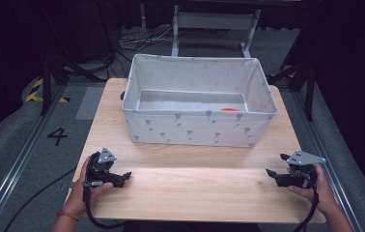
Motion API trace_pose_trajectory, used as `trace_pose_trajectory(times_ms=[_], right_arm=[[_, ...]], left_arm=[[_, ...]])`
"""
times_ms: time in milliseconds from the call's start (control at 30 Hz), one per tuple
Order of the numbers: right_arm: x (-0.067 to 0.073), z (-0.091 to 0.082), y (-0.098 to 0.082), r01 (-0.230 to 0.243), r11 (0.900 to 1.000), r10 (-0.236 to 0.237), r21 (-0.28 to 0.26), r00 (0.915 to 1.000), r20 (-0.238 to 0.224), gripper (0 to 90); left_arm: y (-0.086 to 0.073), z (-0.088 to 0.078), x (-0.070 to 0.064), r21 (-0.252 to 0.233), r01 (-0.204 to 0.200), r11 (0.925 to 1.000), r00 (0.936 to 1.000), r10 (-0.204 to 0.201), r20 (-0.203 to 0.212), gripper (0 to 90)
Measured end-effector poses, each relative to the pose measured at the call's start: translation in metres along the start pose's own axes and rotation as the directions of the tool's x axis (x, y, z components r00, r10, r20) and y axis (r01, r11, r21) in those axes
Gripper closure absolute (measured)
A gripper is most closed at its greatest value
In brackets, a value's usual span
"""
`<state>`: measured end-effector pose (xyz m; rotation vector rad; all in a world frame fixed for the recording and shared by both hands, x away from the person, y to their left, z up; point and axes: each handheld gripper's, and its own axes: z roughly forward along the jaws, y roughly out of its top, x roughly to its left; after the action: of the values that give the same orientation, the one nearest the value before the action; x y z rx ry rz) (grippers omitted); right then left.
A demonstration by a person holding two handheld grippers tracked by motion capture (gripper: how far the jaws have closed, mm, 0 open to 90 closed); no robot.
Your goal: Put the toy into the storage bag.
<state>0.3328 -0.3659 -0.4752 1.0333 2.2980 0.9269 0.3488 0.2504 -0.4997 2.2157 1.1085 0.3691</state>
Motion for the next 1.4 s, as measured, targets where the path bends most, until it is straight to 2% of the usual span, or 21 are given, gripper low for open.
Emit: trace_pose_trajectory(times_ms=[133,200,233,267,367,633,667,800,900,1000,1400], right_arm=[[-0.002,0.008,-0.016,-0.04,0.999,0.041,0.02,0.9985,-0.037,19.7],[-0.002,0.012,-0.021,-0.093,0.996,0.093,0.007,0.9946,-0.045,19.6],[-0.002,0.016,-0.024,-0.105,0.994,0.106,0.025,0.9932,-0.048,17.0],[-0.002,0.018,-0.026,-0.117,0.993,0.118,0.014,0.9913,-0.059,15.5],[-0.004,0.019,-0.025,-0.134,0.991,0.135,0.025,0.9884,-0.068,14.4],[-0.004,0.019,-0.025,-0.134,0.991,0.136,0.025,0.9884,-0.068,14.4],[-0.004,0.019,-0.025,-0.134,0.991,0.136,0.025,0.9884,-0.069,14.4],[-0.004,0.019,-0.025,-0.134,0.991,0.135,0.025,0.9884,-0.068,14.4],[-0.004,0.019,-0.025,-0.134,0.991,0.136,0.025,0.9884,-0.068,14.4],[-0.003,0.019,-0.025,-0.141,0.99,0.142,0.026,0.9879,-0.062,14.2],[-0.002,0.019,-0.025,-0.144,0.989,0.145,0.026,0.9878,-0.057,14.1]], left_arm=[[0.001,0.0,0.001,-0.002,-0.008,1.0,1.0,0.008,-0.002,0.1],[0.0,0.0,0.001,-0.003,-0.007,1.0,1.0,0.007,-0.003,0.1],[0.0,0.0,0.001,-0.003,-0.006,1.0,1.0,0.006,-0.004,0.1],[0.0,0.0,0.001,-0.003,-0.005,1.0,1.0,0.005,-0.004,0.1],[0.001,0.001,0.001,-0.004,-0.005,1.0,0.9999,0.005,-0.01,0.1],[0.001,0.001,0.0,0.001,0.005,1.0,1.0,-0.005,-0.008,0.1],[0.001,0.001,0.001,-0.003,-0.005,1.0,0.9999,0.005,-0.012,0.1],[0.002,0.001,0.001,-0.002,-0.004,1.0,0.9999,0.004,-0.011,0.1],[0.002,0.001,0.0,0.004,0.011,0.9999,0.9999,-0.011,-0.006,0.1],[0.002,0.002,0.001,-0.004,-0.001,1.0,0.9999,0.001,-0.011,0.1],[0.003,0.003,0.0,-0.003,0.015,0.9999,0.9997,-0.015,-0.02,0.1]])
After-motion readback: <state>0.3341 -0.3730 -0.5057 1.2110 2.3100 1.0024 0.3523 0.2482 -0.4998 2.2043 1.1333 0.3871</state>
